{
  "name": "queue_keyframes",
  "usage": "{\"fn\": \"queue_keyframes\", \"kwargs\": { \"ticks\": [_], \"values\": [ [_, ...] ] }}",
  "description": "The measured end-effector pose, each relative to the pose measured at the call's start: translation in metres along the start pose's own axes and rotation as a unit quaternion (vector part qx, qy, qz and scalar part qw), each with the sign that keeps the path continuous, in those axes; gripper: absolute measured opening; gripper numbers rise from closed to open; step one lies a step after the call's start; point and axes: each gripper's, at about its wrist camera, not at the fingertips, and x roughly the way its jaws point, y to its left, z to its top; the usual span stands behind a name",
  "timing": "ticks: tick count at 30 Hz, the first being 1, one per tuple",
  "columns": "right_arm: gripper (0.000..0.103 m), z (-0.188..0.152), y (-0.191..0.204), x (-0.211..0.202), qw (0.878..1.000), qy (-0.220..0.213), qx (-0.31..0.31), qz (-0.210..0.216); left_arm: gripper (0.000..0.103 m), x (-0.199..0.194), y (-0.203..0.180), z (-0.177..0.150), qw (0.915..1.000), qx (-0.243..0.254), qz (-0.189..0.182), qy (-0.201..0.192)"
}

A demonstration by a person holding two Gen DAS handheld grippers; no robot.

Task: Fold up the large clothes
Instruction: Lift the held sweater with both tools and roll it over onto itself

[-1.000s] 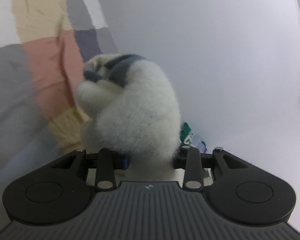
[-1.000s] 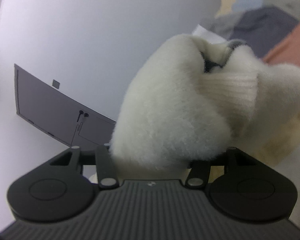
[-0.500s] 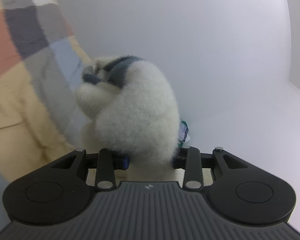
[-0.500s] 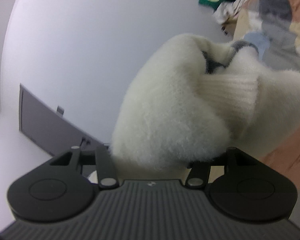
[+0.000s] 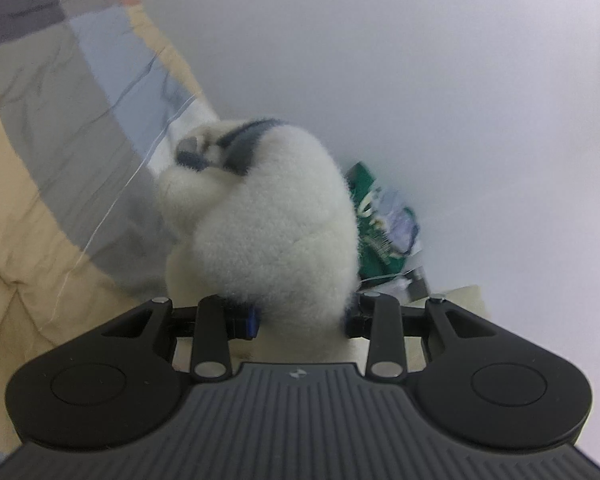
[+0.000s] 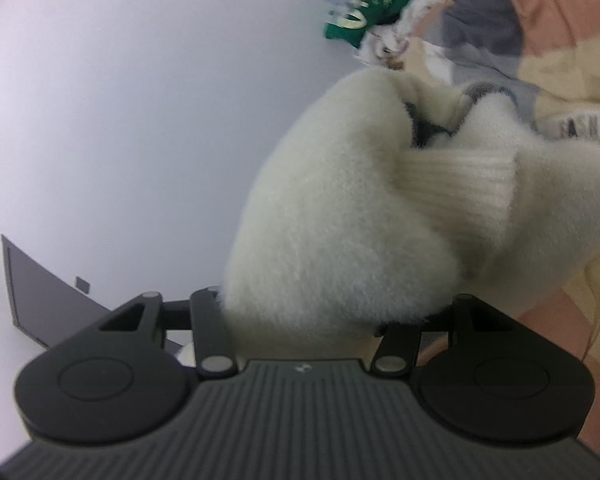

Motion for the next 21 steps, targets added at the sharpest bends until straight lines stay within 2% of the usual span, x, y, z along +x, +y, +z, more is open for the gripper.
{"fn": "queue_keyframes", "kwargs": {
  "ticks": [9, 13, 17, 21],
  "values": [
    [0.056, -0.031, -0.071, 0.010, 0.997, 0.031, 0.050, -0.055, 0.040, 0.019, 0.062, -0.028, 0.9976, 0.037, 0.035, 0.047],
    [0.056, -0.042, -0.085, 0.004, 0.996, 0.035, 0.058, -0.051, 0.040, 0.014, 0.078, -0.040, 0.9979, 0.040, 0.026, 0.043],
    [0.059, -0.056, -0.099, -0.001, 0.995, 0.046, 0.068, -0.054, 0.041, 0.004, 0.088, -0.052, 0.9973, 0.042, 0.032, 0.051],
    [0.059, -0.066, -0.111, -0.002, 0.995, 0.060, 0.061, -0.059, 0.048, -0.002, 0.098, -0.061, 0.9966, 0.039, 0.039, 0.061]
  ]
}}
